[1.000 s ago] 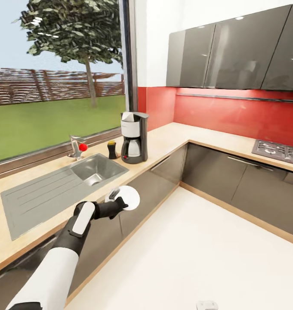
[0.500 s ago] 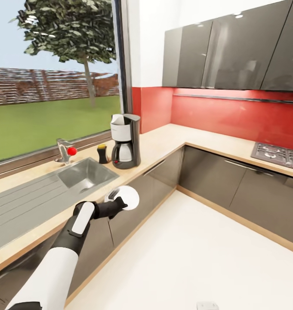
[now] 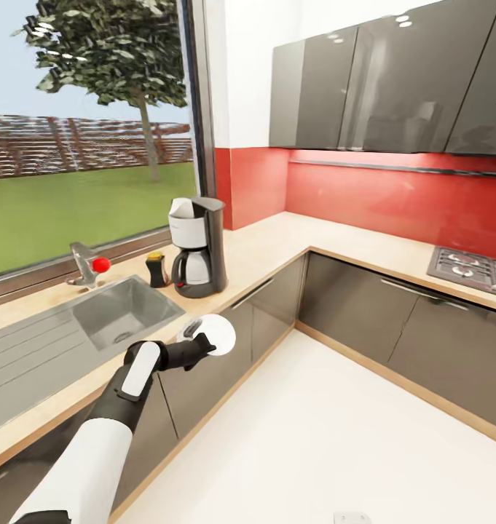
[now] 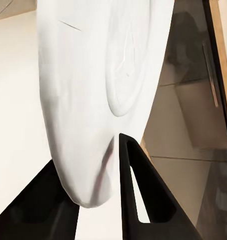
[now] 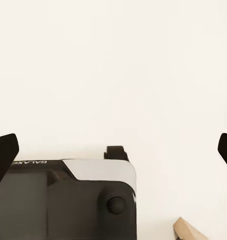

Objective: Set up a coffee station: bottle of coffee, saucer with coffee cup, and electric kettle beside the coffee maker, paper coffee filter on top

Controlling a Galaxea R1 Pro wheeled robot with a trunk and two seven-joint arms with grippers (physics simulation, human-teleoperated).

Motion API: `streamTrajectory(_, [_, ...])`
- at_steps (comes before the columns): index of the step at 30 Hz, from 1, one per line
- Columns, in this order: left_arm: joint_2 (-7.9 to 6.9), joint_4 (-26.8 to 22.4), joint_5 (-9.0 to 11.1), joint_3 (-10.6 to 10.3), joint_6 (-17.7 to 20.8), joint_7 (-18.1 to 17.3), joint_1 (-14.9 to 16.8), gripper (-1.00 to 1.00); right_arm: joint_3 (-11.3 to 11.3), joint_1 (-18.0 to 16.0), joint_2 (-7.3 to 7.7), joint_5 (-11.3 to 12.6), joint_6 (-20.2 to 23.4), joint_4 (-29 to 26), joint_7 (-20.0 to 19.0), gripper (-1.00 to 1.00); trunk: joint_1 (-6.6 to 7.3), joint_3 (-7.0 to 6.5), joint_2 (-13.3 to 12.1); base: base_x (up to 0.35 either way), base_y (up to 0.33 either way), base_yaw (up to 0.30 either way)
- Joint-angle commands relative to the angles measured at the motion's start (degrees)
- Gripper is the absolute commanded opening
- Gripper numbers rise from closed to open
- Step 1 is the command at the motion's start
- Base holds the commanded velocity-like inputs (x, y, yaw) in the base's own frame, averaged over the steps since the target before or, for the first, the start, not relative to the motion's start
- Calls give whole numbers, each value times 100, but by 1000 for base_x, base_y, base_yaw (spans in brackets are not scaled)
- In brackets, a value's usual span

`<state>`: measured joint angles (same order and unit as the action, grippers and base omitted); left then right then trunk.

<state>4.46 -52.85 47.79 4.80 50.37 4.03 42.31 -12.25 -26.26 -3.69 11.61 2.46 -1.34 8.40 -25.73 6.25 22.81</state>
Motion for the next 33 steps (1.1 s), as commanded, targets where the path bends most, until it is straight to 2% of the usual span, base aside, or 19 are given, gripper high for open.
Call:
streamTrajectory(1, [9,-6,46,21,35,54,5,-100,-50,-2,0,52,26,-10,22,100,-6,12,12,254,-170,0])
streamTrajectory(17, [9,-6,55,21,35,54,6,-100,-50,-2,7,52,23,-7,22,100,-6,12,12,248,-175,0])
streamTrajectory(33, [22,-6,48,-4,35,54,7,-100,-50,39,15,37,18,-7,16,100,-6,12,12,182,-215,0])
